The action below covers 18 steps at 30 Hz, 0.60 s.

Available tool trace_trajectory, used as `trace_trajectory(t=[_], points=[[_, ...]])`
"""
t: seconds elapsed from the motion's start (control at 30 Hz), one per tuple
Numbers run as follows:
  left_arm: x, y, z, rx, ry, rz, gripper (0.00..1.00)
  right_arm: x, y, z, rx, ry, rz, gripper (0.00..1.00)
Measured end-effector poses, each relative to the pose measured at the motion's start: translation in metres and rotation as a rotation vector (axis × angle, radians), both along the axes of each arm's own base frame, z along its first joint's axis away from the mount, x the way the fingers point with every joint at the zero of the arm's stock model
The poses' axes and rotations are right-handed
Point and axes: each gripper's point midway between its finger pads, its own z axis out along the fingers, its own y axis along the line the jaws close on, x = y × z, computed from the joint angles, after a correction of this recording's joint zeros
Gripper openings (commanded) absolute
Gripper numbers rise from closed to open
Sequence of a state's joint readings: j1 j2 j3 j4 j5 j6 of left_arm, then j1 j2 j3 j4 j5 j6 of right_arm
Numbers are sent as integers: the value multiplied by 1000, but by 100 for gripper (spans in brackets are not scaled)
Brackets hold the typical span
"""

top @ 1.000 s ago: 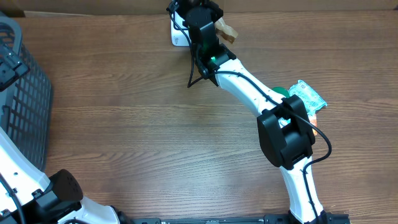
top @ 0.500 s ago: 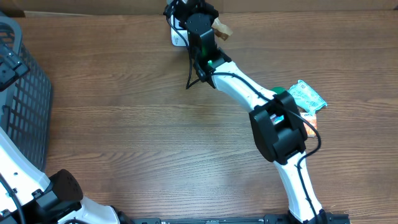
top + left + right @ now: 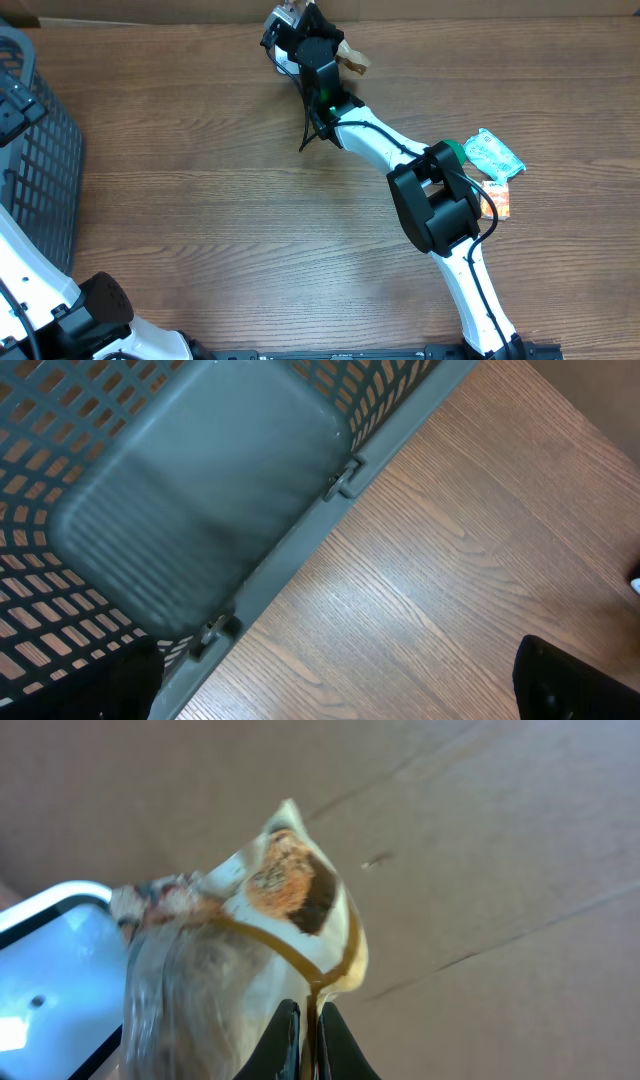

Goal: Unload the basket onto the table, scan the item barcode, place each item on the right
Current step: 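Hold the snack bag in front of the white scanner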

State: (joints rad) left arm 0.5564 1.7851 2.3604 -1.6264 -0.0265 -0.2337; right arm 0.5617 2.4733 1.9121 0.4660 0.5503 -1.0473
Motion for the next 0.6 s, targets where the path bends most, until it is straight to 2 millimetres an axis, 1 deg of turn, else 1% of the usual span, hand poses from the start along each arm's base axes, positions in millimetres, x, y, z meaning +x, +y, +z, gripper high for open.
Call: trace_trajectory(t=[0.1, 0.2, 0.4, 0.6], points=[[0, 0, 0, 0, 0, 0, 100, -3, 5, -8, -21, 32, 7, 4], [0, 0, 0, 0, 0, 0, 100, -8, 13, -15, -38, 58, 22, 4], [0, 0, 0, 0, 0, 0, 100, -17, 28, -16, -43, 61, 31, 4], [0, 0, 0, 0, 0, 0, 100, -18, 26, -14, -38, 51, 6, 4]])
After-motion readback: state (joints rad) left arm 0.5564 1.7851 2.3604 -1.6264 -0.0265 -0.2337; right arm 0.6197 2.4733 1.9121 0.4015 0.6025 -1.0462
